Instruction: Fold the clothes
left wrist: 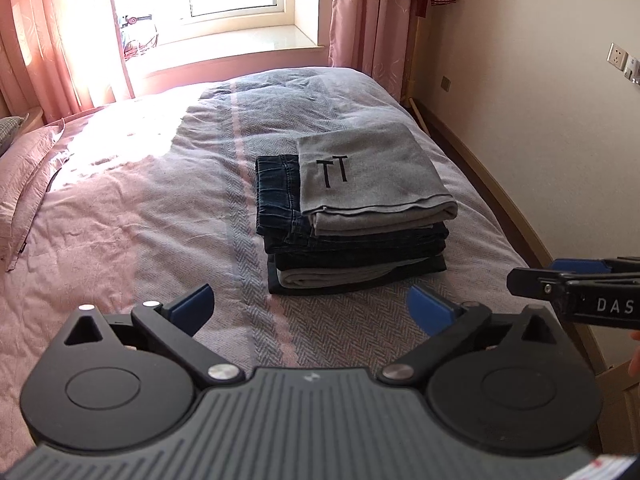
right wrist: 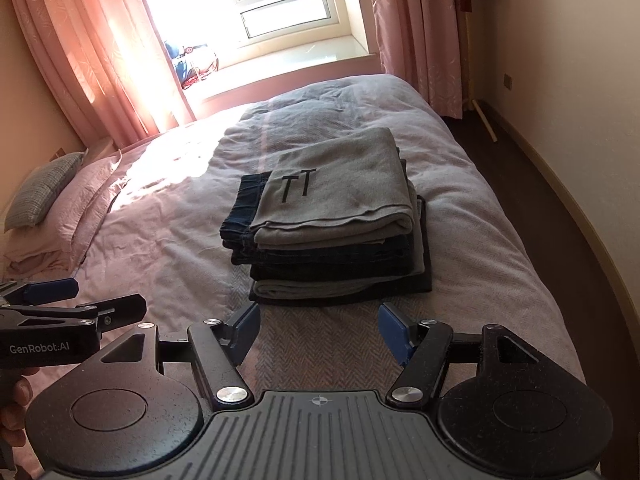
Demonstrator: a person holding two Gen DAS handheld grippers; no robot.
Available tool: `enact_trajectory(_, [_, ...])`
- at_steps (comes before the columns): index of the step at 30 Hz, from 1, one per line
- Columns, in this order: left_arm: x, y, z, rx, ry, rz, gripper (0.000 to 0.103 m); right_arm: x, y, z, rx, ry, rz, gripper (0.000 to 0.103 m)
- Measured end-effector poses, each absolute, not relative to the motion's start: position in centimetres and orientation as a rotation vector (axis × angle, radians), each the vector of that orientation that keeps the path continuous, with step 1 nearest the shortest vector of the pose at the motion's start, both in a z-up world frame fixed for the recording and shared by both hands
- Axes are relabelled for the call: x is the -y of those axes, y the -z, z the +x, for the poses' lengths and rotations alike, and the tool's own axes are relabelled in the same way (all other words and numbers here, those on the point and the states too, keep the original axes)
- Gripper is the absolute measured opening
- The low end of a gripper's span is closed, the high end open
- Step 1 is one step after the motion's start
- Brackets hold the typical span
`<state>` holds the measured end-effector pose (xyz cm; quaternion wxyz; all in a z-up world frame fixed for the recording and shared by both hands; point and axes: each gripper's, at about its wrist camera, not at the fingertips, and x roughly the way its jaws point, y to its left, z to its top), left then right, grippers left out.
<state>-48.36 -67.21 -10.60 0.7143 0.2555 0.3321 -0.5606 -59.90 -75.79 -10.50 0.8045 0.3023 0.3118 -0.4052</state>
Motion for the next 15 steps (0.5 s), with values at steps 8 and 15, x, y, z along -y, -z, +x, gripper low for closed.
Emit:
enact_trajectory(8, [63.9, 9.5, -49.3, -0.73, 1.276, 0.553, 0.102, 72.3, 9.3, -60.9, -0.66, 0.864, 0.632, 0.063])
enact_trajectory(15, [62.4, 9.4, -49.9, -0.738, 1.298, 0.561, 0.102, 70.3, 9.0, -61.7, -0.661, 0.865, 0.638, 0.063])
